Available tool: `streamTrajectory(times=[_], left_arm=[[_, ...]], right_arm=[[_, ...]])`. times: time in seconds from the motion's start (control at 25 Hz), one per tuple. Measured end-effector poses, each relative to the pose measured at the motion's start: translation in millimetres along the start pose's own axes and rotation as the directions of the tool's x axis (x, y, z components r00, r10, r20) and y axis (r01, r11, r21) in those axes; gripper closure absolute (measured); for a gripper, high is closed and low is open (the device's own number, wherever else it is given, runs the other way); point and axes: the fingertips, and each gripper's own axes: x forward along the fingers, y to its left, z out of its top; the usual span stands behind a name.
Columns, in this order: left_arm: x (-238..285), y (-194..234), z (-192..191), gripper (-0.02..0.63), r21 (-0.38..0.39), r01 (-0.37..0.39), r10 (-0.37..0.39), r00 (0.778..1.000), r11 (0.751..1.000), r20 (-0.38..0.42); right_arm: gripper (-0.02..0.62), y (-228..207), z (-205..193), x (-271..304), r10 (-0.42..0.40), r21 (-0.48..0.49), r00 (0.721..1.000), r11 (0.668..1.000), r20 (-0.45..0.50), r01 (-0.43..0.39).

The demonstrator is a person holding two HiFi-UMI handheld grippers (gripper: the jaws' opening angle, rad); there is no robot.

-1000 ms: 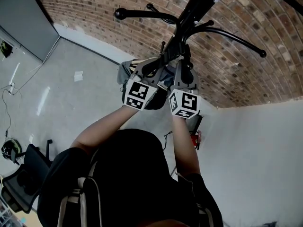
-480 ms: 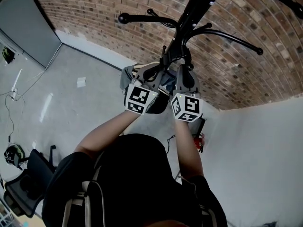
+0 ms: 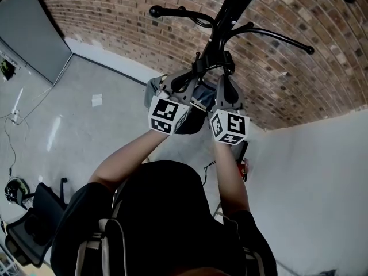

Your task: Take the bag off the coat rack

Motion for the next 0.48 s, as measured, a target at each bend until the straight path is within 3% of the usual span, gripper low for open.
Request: streamTrajectory(times=[0.12,0.48], left_arm=[[-4,-5,7,0.586,-0.005,0.02,-0.02,1.0,1.0,0.012],[-13,-8,33,0.586,0.004,0.03,-0.03,0.998,1.0,0.047]], right_arm=[[0.575,8,7,-4,0.016,-0.033,1.0,0.999,0.005,-0.015],[0.575,-4,32,-19,-0.039,-0.004,0.997,0.999,0.06,0.04]])
